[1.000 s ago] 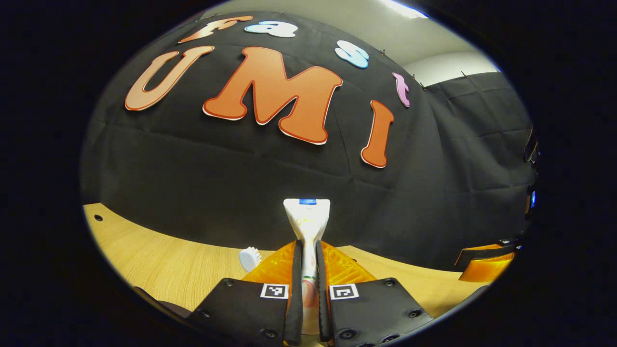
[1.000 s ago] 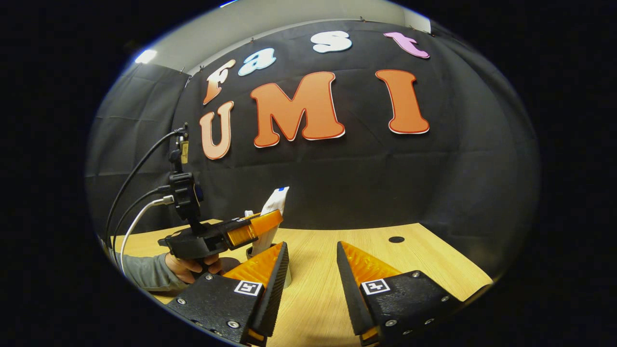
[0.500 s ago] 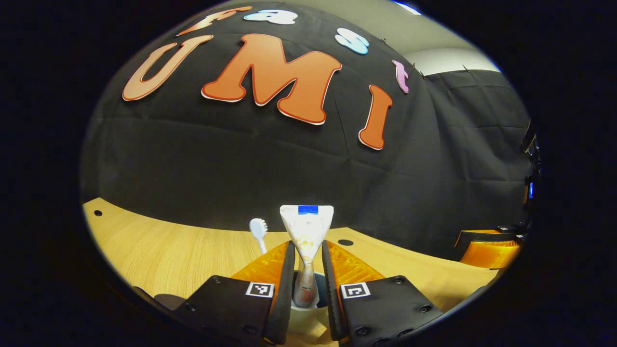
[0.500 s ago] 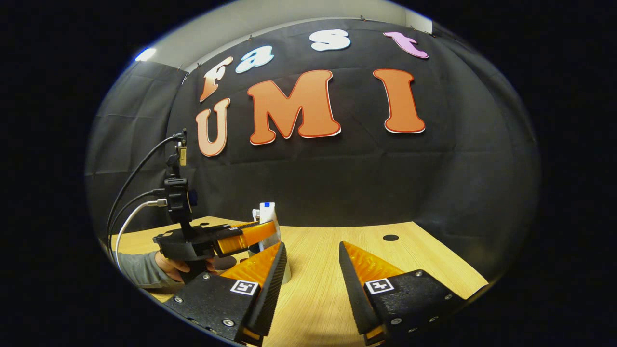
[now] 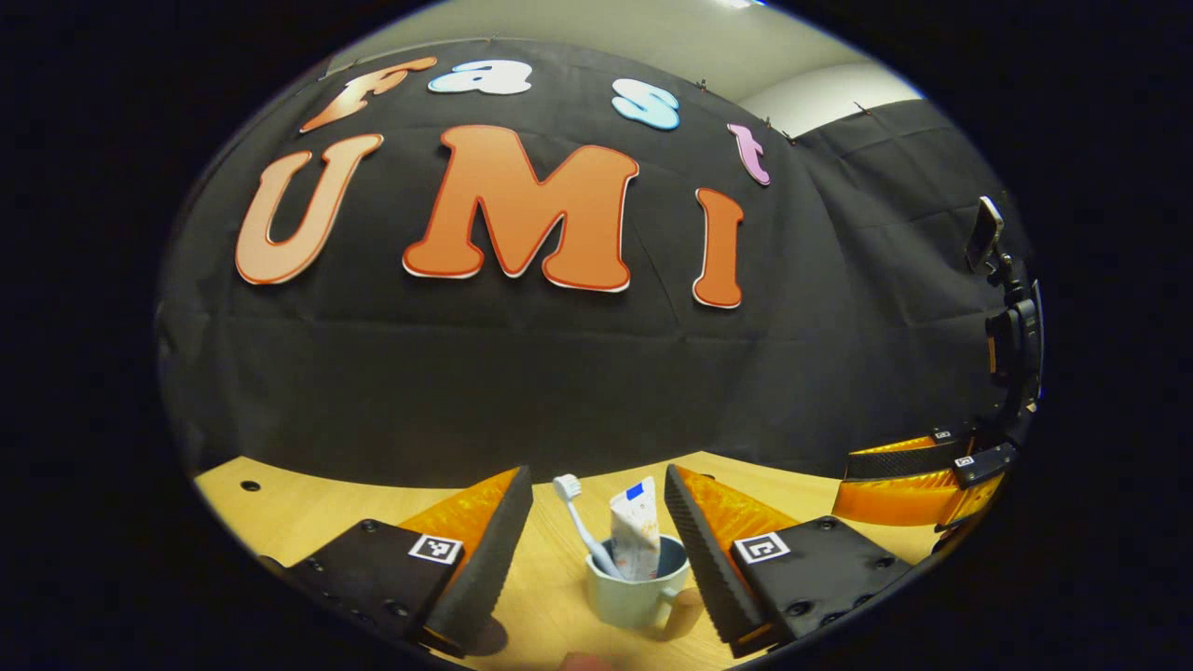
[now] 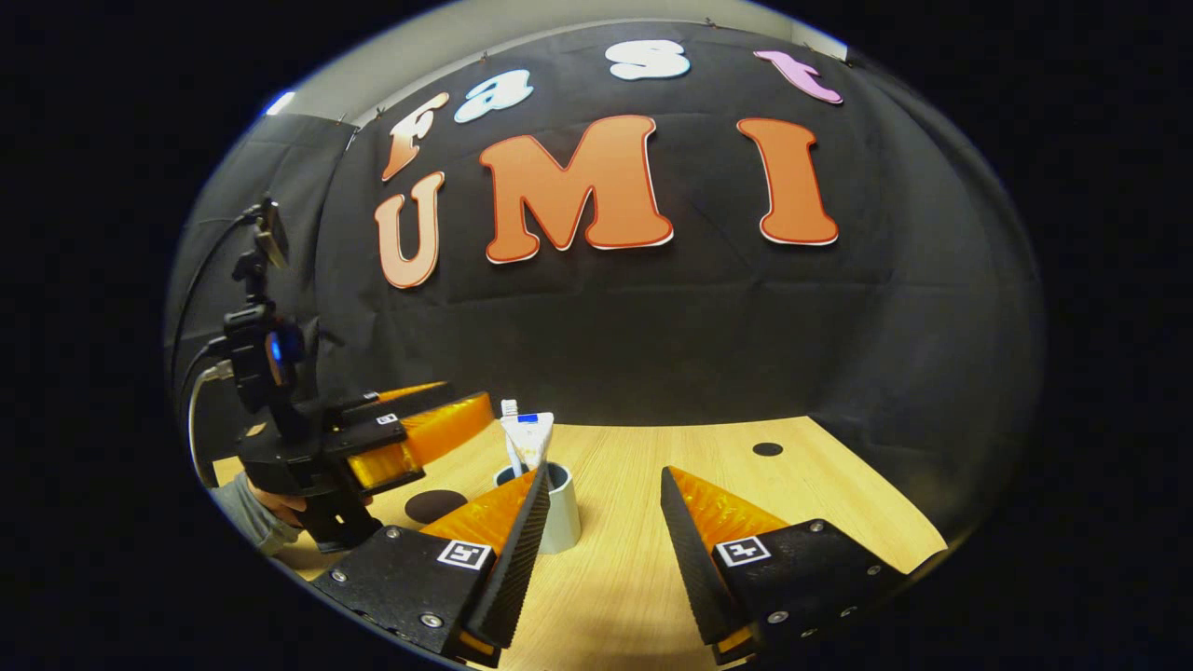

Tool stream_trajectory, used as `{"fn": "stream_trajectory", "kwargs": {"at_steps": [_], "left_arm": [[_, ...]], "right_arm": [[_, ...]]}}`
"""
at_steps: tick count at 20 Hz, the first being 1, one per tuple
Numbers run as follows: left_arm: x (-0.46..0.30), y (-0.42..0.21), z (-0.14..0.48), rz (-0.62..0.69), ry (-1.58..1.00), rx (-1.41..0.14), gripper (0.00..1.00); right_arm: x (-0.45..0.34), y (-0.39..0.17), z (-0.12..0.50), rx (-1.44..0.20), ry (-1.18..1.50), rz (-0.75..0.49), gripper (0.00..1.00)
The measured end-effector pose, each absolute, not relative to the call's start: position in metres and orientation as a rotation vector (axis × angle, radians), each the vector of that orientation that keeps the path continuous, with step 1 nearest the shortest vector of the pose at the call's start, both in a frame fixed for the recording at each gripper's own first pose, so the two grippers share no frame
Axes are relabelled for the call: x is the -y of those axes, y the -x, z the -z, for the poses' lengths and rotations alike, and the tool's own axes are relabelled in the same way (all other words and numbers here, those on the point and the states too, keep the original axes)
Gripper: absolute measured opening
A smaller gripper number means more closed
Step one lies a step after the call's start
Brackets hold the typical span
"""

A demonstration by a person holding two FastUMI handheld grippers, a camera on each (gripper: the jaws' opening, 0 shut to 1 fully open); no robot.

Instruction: Put the toothbrush and toothpaste on the desktop into the cup, then pick up the cup and place it on the coaster on the desktop.

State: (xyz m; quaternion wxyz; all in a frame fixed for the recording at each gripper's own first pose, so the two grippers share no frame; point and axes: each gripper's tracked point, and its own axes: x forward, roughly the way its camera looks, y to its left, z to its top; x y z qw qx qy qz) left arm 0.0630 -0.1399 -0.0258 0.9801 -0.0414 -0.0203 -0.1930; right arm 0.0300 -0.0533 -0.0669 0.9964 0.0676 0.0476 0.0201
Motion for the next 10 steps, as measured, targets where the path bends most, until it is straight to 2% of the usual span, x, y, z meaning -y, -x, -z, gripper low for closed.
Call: {"fn": "stream_trajectory", "kwargs": {"at_steps": [2, 4, 10], "left_arm": [[0.122, -0.054, 0.018, 0.36, 0.068, 0.053, 0.97], [0.104, -0.047, 0.011, 0.33, 0.049, 0.063, 0.97], [0.052, -0.026, -0.004, 0.228, 0.009, 0.08, 0.97]], "right_arm": [[0.041, -0.035, 0.066, -0.123, -0.138, -0.063, 0.73], [0.029, -0.041, 0.066, -0.158, -0.137, -0.08, 0.77], [-0.001, -0.06, 0.075, -0.31, -0.141, -0.11, 0.79]]}}
